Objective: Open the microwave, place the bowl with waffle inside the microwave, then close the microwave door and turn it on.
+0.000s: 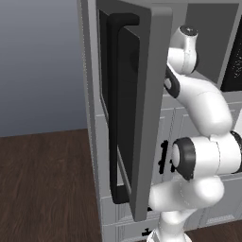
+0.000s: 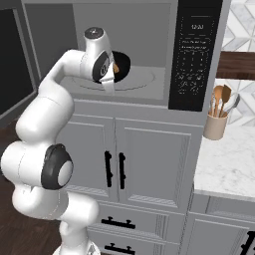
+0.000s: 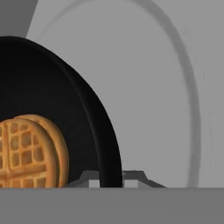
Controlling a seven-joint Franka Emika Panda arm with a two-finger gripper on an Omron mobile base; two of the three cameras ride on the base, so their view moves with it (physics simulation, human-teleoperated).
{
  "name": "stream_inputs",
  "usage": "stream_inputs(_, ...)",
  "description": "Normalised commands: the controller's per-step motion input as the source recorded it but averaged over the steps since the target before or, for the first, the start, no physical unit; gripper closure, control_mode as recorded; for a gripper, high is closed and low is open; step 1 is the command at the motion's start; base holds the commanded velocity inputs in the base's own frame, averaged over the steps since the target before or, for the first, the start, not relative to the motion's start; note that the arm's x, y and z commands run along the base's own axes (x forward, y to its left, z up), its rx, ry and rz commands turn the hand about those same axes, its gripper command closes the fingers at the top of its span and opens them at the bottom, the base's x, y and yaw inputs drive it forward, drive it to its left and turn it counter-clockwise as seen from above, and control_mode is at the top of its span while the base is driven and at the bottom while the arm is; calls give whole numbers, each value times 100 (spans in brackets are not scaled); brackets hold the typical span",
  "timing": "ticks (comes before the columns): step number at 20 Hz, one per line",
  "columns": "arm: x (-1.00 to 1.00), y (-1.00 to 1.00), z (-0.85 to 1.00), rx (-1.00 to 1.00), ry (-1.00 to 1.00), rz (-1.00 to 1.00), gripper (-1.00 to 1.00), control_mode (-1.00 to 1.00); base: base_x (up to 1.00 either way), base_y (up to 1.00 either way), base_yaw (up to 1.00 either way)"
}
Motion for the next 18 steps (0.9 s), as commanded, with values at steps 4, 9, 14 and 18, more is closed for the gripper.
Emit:
stream_inputs(4,32,2,-6,0,0,0,100,-100,0,0,0)
stream_inputs(9,3,0,0,1,0,0,100,-100,0,0,0)
stream_inputs(14,0,0,0,0,0,0,-100,-100,0,0,0)
stream_inputs(18,0,0,0,0,0,0,-100,-100,0,0,0)
